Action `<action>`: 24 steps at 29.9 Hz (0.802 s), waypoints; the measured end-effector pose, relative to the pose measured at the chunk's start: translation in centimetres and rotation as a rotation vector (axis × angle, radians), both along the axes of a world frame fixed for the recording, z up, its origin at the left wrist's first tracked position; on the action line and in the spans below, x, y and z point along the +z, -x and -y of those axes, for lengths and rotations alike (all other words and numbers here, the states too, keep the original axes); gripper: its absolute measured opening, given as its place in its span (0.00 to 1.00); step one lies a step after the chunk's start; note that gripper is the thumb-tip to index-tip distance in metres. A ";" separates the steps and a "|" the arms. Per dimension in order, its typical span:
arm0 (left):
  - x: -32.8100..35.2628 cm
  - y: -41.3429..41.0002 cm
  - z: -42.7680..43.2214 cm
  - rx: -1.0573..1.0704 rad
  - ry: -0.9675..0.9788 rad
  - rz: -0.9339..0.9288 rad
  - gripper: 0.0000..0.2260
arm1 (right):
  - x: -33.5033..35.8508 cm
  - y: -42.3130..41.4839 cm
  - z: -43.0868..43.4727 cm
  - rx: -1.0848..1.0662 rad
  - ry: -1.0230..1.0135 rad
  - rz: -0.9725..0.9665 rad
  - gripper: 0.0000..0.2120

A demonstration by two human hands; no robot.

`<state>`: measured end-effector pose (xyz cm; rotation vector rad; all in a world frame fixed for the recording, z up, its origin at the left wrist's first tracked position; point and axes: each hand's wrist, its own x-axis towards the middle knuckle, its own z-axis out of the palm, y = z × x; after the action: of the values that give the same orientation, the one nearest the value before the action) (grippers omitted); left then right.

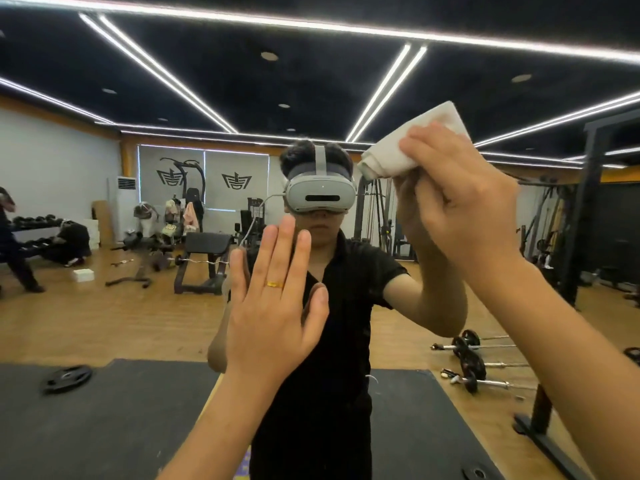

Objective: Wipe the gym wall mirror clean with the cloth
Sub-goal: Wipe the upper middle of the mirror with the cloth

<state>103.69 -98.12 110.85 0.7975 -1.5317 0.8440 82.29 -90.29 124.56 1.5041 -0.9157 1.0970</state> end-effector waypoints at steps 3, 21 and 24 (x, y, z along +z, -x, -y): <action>0.0 0.0 -0.1 0.007 -0.013 -0.004 0.30 | 0.3 -0.4 -0.4 -0.002 -0.048 -0.010 0.19; 0.1 0.1 -0.2 -0.006 0.002 -0.005 0.30 | -3.7 -0.1 0.5 -0.075 -0.012 -0.564 0.15; 0.1 0.1 -0.2 -0.001 -0.005 -0.002 0.30 | -0.9 1.8 0.0 -0.107 -0.013 -0.594 0.17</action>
<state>103.55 -97.92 110.91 0.8013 -1.5325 0.8385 80.44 -90.31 123.67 1.6405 -0.5758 0.5133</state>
